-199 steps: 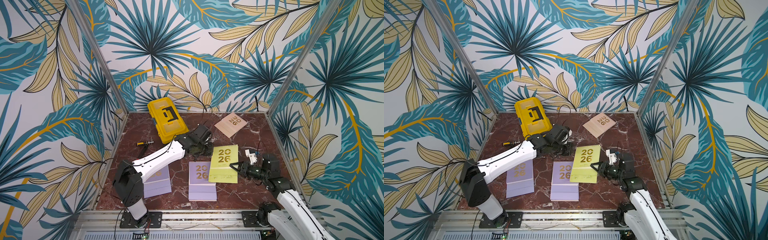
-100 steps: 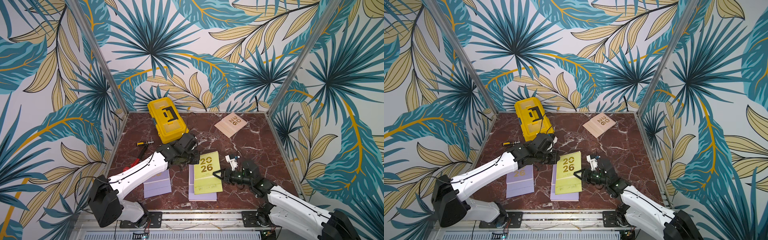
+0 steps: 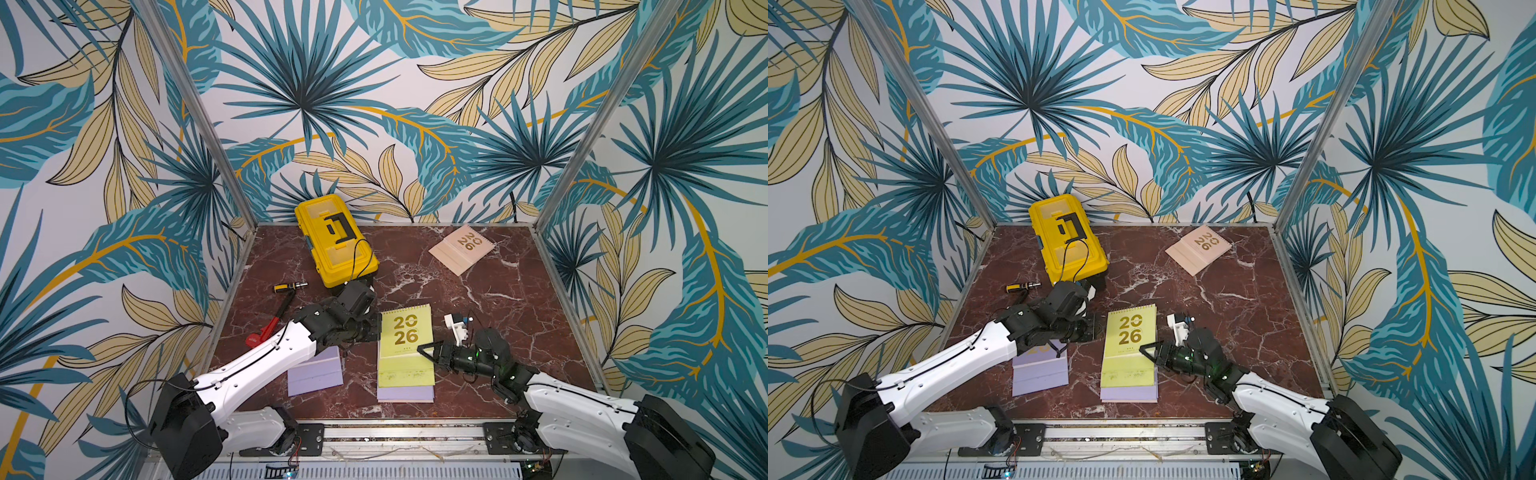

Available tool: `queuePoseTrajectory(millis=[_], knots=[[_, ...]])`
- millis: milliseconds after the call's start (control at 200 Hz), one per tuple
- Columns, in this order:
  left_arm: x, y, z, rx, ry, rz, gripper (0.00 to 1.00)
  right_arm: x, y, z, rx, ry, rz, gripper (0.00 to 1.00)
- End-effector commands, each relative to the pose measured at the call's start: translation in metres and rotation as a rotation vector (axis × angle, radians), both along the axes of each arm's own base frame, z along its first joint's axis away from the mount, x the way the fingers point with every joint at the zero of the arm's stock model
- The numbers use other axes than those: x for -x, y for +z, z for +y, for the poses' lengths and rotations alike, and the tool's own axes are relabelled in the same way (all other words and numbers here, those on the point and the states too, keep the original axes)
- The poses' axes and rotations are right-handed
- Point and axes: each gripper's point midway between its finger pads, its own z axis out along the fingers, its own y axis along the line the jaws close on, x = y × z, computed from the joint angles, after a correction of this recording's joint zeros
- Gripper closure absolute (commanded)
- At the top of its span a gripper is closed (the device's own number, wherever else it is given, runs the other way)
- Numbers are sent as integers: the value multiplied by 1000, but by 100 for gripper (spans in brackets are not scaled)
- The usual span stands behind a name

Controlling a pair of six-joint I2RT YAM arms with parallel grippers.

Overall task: Stack the calendars
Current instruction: Place the calendar at the calendar.

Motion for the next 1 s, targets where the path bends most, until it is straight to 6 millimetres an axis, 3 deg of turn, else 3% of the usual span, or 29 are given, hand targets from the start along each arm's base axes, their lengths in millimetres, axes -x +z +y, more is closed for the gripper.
queuePoseTrajectory(millis=[0,601,836,896,996], knots=[[-3,0,2,10,15,-16,100,0,12,2,-65,-6,-42,100],[-5,-10,-1,10,7,2,100,7,-9,9,-41,34,6,100],[-5,-12,0,6,8,5,100,11,-35,0,49,19,52,100],[-6,-13,0,6,9,5,100,13,-39,-3,72,18,60,94],[-6,-14,-1,6,5,9,100,14,-46,-8,139,16,82,65]])
